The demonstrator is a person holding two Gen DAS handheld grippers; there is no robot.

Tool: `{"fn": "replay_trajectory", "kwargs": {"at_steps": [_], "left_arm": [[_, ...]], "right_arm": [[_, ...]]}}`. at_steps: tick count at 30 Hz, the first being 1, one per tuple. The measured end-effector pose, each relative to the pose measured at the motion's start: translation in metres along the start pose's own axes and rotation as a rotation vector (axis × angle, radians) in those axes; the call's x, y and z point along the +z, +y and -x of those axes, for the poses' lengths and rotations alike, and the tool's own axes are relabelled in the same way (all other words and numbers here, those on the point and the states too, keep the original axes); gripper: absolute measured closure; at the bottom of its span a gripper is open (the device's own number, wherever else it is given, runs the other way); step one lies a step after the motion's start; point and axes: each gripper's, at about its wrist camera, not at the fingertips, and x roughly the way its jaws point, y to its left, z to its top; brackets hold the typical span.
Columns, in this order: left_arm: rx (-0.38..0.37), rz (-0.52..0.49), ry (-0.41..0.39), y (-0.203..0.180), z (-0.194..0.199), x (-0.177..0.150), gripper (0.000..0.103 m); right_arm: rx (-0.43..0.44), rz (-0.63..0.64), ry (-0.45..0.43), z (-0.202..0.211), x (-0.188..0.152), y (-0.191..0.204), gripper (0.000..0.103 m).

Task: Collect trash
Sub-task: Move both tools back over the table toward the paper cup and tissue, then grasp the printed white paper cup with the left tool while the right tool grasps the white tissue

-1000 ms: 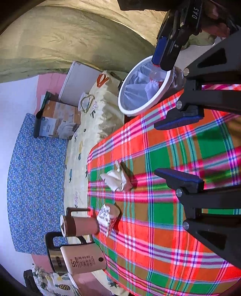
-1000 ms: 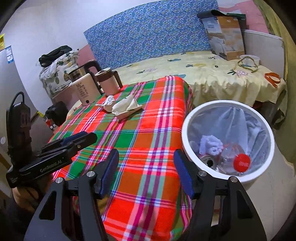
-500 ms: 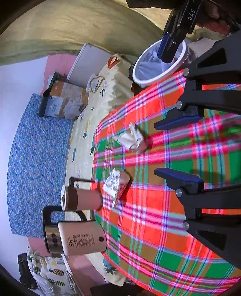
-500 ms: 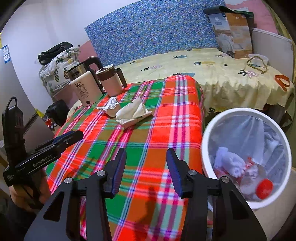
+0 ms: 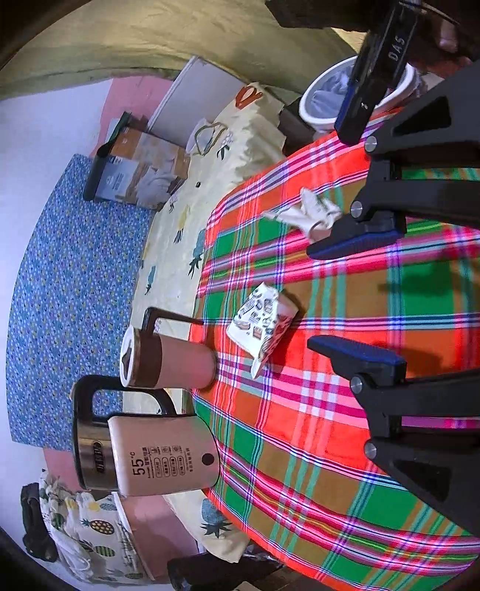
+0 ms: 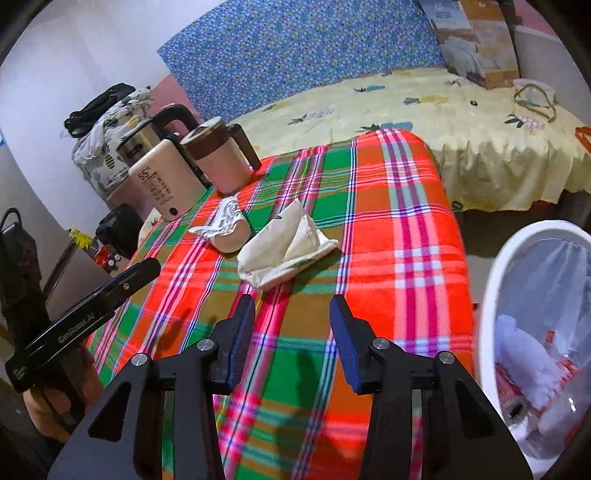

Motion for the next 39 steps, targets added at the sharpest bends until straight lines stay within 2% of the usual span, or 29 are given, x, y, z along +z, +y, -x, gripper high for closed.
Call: {"fn": "replay_trajectory", "kwargs": {"at_steps": [6,11,16,17,18,19,23,24,25,26,27,28,39], "left_arm": [[0.005,0.05,0.016,0.015,-0.024,0.013,0.059],[0.005,0.096,0.028,0.024,-0.042,0.022,0.059],[0.009,0.144,0.051,0.03,-0.061,0.028,0.059],[0.006,0.155,0.058,0.031,-0.065,0.029,0.059],[0.0,0.167,0.066,0.031,-0.069,0.03,0.059],[0.0,0.177,0.072,0.032,-0.073,0.031,0.059],[0.006,0.214,0.104,0.034,-0.087,0.032,0.059],[0.006,0.215,0.112,0.033,-0.091,0.031,0.059],[0.008,0.215,0.117,0.033,-0.094,0.031,0.064],[0.008,0.213,0.123,0.032,-0.096,0.029,0.069],[0.005,0.211,0.132,0.031,-0.098,0.028,0.079],[0.0,0.211,0.139,0.031,-0.1,0.027,0.084],[-0.032,0.079,0.096,-0.002,-0.063,0.015,0.086]], "right_arm": [[-0.001,-0.069,0.045,-0.029,0.012,-0.007,0.059],[0.013,-0.175,0.064,-0.045,0.017,-0.02,0.059],[0.027,-0.196,0.072,-0.056,0.018,-0.02,0.059],[0.03,-0.193,0.07,-0.057,0.018,-0.019,0.065],[0.027,-0.188,0.069,-0.057,0.018,-0.019,0.082],[0.022,-0.186,0.071,-0.058,0.017,-0.021,0.089],[0.029,-0.182,0.056,-0.052,0.016,-0.024,0.092],[0.028,-0.174,0.05,-0.05,0.017,-0.025,0.092],[0.028,-0.166,0.043,-0.046,0.017,-0.025,0.093],[0.026,-0.159,0.039,-0.045,0.018,-0.024,0.093],[0.022,-0.148,0.034,-0.044,0.019,-0.024,0.094],[0.017,-0.136,0.03,-0.041,0.019,-0.024,0.094],[-0.002,-0.086,-0.011,-0.02,0.014,-0.022,0.096]]}}
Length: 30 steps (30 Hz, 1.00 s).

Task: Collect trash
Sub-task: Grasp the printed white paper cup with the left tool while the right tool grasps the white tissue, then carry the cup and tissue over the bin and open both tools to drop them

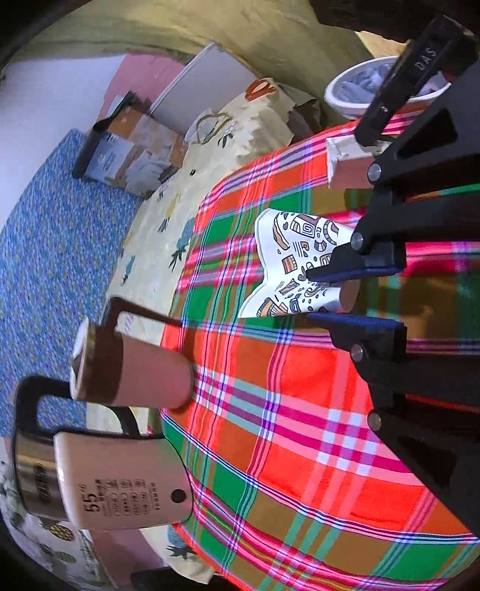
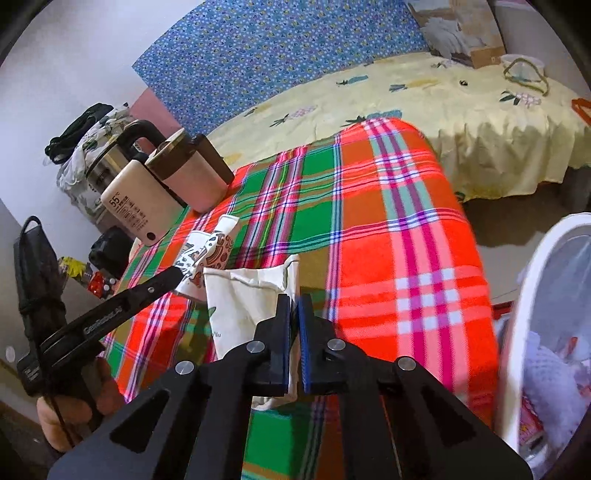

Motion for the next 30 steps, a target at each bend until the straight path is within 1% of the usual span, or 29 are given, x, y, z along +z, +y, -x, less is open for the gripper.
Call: {"fn": "replay_trajectory", "kwargs": {"at_steps": [6,11,17,22,30], "left_arm": [[-0.026,-0.049,-0.013,-0.015,0.026,-0.02,0.086],[-0.038,-0.089,-0.021,-0.029,0.047,-0.037,0.086],[-0.07,-0.132,-0.034,-0.047,0.072,-0.056,0.086],[-0.089,-0.147,-0.038,-0.058,0.083,-0.066,0.086],[-0.129,-0.184,-0.028,-0.085,0.089,-0.079,0.086]], "right_arm": [[-0.022,0.015,-0.005,0.015,-0.011,-0.003,0.096],[-0.031,0.023,-0.029,0.034,-0.021,-0.004,0.096],[-0.044,0.031,-0.057,0.055,-0.031,-0.008,0.096],[-0.059,0.031,-0.081,0.071,-0.039,-0.011,0.096],[-0.094,-0.007,-0.117,0.09,-0.046,-0.032,0.096]]}}
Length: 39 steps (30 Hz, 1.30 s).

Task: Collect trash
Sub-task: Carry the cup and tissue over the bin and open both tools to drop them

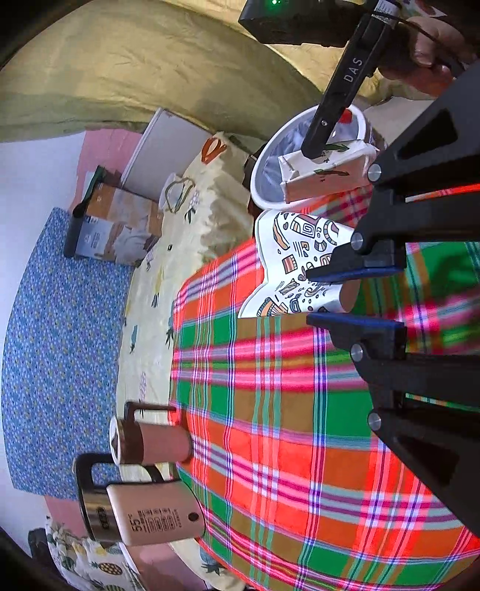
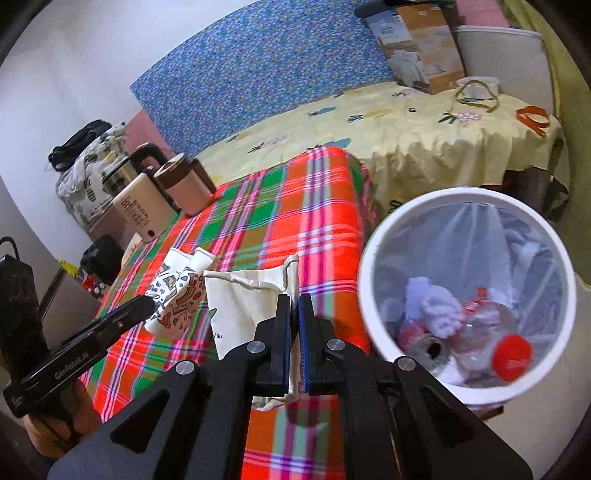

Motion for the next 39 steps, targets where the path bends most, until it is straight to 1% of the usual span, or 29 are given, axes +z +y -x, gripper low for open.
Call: {"fn": "replay_trajectory", "kwargs": {"at_steps": [8,15,21,30,35,39], "left_arm": [[-0.055,-0.053,0.012,-0.041,-0.011,0.002,0.086],[-0.104,-0.097,0.033,-0.078,-0.03,0.007,0.086],[-0.144,-0.135,0.058,-0.108,-0.049,0.009,0.086],[-0.171,-0.176,0.102,-0.138,-0.08,0.01,0.086],[-0.185,-0.192,0.132,-0.147,-0.097,0.008,0.085],[-0.206,-0.199,0.161,-0.153,-0.108,0.006,0.085]], "right_arm": [[-0.06,-0.05,-0.05,0.02,0.001,-0.031,0.096],[-0.126,-0.094,-0.094,0.037,0.004,-0.063,0.096],[-0.178,-0.117,-0.117,0.044,0.007,-0.085,0.096],[-0.22,-0.144,-0.11,0.037,0.013,-0.107,0.096],[-0.226,-0.16,-0.088,0.028,0.015,-0.116,0.096],[-0.226,-0.172,-0.062,0.024,0.015,-0.123,0.094]]}}
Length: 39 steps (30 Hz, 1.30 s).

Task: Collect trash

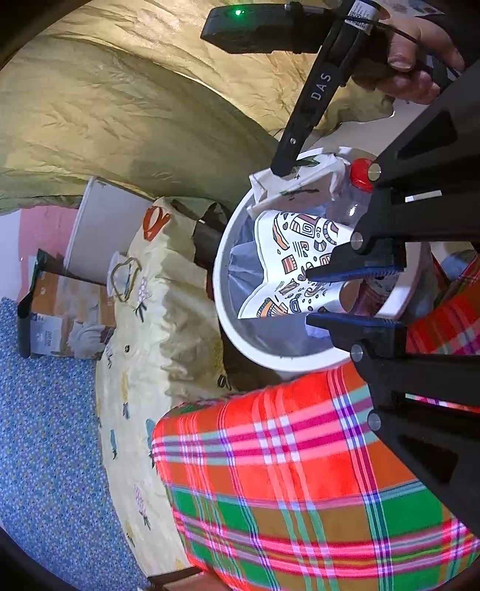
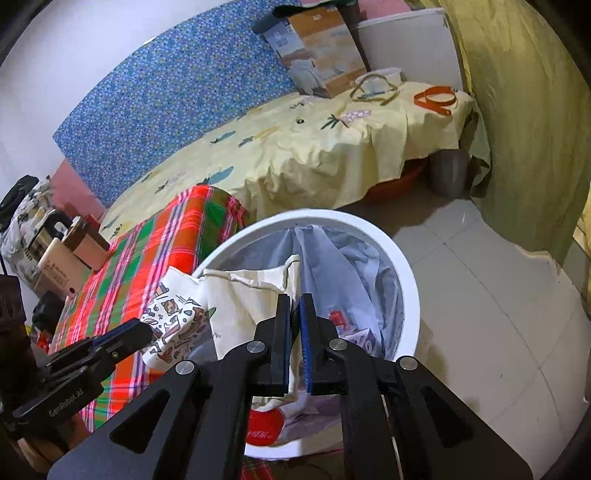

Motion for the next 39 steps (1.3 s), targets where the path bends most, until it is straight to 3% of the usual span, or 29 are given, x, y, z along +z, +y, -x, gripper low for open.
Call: {"fn": "replay_trajectory", "kwargs": {"at_steps": [10,23,27,39], "left_arm": [[-0.012,0.011,-0.01,0.001,0.007,-0.004,0.078],[0.009,-0.006,-0.061,-0.006,0.053,-0.026,0.075],[0.02,-0.014,-0.075,-0.01,0.069,-0.039,0.066],[0.078,-0.018,-0.129,-0.014,0.119,-0.078,0.062]], "right_arm": [[-0.013,0.035,-0.015,0.016,-0.007,0.004,0.077],[0.002,0.091,-0.045,0.05,-0.025,0.024,0.075],[0.002,0.12,-0.056,0.062,-0.035,0.033,0.073],[0.007,0.215,-0.099,0.093,-0.067,0.057,0.07]]}}
